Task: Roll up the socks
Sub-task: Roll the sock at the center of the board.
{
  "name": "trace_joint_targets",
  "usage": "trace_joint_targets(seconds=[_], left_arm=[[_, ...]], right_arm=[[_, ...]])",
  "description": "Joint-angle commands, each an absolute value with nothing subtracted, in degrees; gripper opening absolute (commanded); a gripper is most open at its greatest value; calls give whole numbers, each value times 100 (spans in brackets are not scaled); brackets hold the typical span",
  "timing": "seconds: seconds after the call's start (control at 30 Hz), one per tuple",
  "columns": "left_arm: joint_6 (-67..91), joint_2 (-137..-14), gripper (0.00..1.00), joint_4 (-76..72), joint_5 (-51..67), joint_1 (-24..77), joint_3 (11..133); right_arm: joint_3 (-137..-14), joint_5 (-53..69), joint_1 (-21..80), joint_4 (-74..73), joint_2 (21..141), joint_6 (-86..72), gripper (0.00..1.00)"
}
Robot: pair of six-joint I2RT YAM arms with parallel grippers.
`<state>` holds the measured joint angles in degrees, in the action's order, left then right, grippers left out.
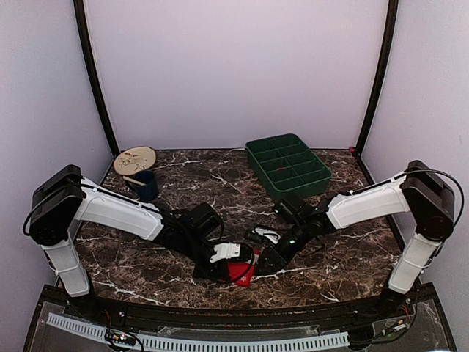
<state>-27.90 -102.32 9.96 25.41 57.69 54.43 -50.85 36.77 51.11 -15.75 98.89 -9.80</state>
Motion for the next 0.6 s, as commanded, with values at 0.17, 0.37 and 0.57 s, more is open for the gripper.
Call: trace_joint_targets(seconds=[0.17,0.37,0.57], left_arm=[[-2512,-10737,7,2177,3429,5537,5982],[-2406,-11230,7,2553,4418,5312,6418],[-2440,-11692,7,3114,5074,5098,6956]], right_arm=[[-4372,2304,5105,-1083,8708,-1169,32],[-3721,1117,5580,-676,7724,-1296,34],[-3599,-219,6734,-550,7502,-1213,36]])
